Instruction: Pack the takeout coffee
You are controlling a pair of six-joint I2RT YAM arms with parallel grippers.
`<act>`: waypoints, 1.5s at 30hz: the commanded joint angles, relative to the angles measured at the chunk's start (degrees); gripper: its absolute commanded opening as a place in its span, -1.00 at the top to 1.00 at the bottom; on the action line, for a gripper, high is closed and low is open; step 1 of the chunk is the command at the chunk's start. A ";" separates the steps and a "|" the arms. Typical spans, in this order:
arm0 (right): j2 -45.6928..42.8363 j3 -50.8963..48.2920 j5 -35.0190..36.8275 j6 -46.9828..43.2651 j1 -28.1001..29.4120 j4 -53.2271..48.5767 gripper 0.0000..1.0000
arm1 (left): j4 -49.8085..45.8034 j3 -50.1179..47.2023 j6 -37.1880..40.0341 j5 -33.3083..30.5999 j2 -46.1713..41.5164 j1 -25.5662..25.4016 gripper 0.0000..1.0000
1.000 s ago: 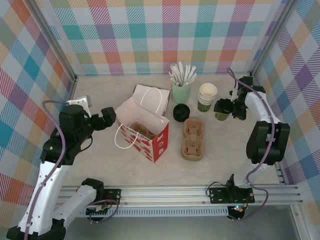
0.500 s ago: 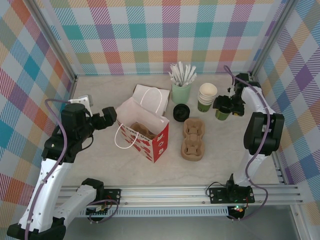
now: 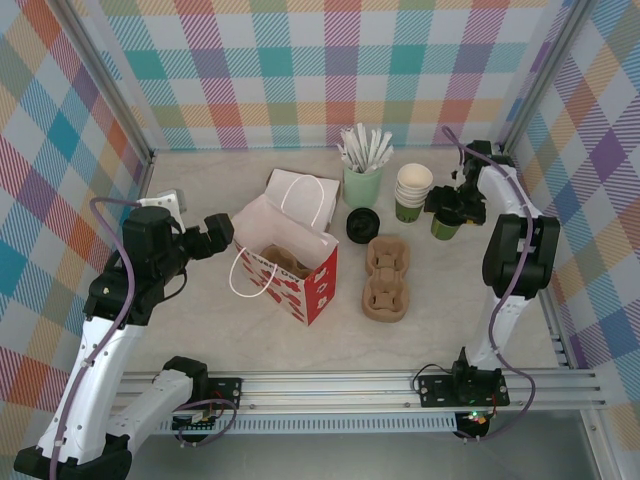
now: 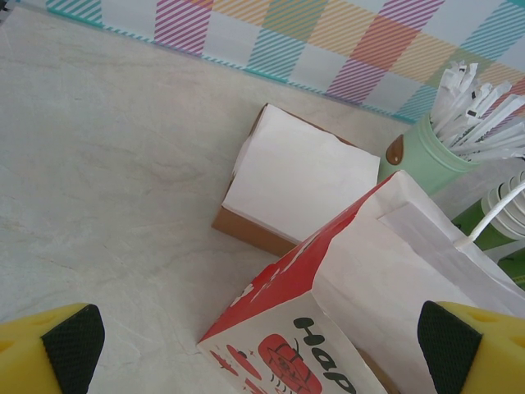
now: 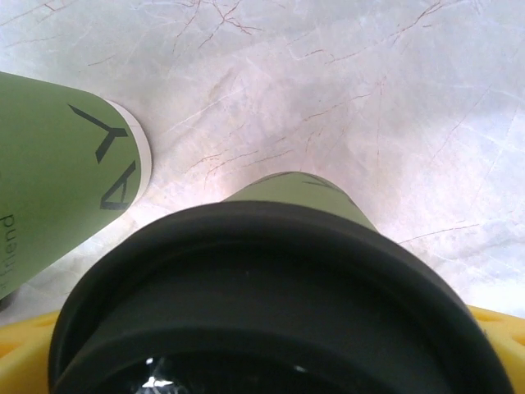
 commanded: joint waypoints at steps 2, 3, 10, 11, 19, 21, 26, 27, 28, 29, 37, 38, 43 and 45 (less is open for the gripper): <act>1.23 2.24 1.01 -1.56 0.42 -1.68 -1.00 | 0.35 0.93 0.51 -0.35 -0.06 0.68 -1.00; 1.34 2.38 1.12 -1.66 0.42 -1.77 -0.98 | 0.35 0.93 0.50 -0.31 -0.05 0.68 -1.00; 1.09 3.01 1.37 -2.00 0.43 -2.80 -0.84 | 0.26 0.88 0.42 -0.19 -0.10 0.68 -1.00; 0.84 2.92 1.32 -2.09 0.43 -2.74 -0.81 | 0.26 0.84 0.36 -0.28 -0.07 0.68 -1.00; -3.35 0.44 2.39 -2.77 0.43 -3.60 -0.73 | 0.26 0.66 0.41 0.14 -0.11 0.68 -1.00; -5.03 -0.59 2.96 -3.12 0.42 -4.25 -0.73 | 0.31 0.58 0.42 0.13 -0.08 0.68 -1.00; -12.25 -4.88 3.39 -3.83 0.43 -6.49 -0.73 | 0.89 -0.15 0.37 0.83 -0.13 0.68 -1.00; -14.09 -5.72 3.26 -3.90 0.43 -7.14 -0.73 | 1.05 -0.15 0.33 1.22 -0.03 0.68 -1.00; -15.68 -6.52 2.85 -4.00 0.45 -7.81 -0.73 | 1.20 -0.22 0.14 1.63 0.06 0.68 -1.00; -17.74 -7.23 2.45 -4.18 0.39 -8.69 -0.73 | 1.31 -0.17 -0.07 2.12 0.18 0.68 -1.00; -31.00 -7.71 -1.38 -4.49 2.01 -18.44 -0.72 | 1.67 2.08 -3.24 8.65 4.06 0.68 -1.00; -32.32 -7.11 -1.69 -3.98 2.62 -19.78 -0.72 | 1.51 2.51 -3.55 9.22 4.99 0.68 -1.00; -36.65 -1.71 -4.57 -0.76 5.33 -25.62 -0.71 | 1.67 3.82 -4.05 12.28 8.24 0.68 -1.00; -37.21 1.79 -5.95 0.80 7.14 -27.65 -0.70 | 1.23 4.09 -3.82 12.80 9.49 0.68 -1.00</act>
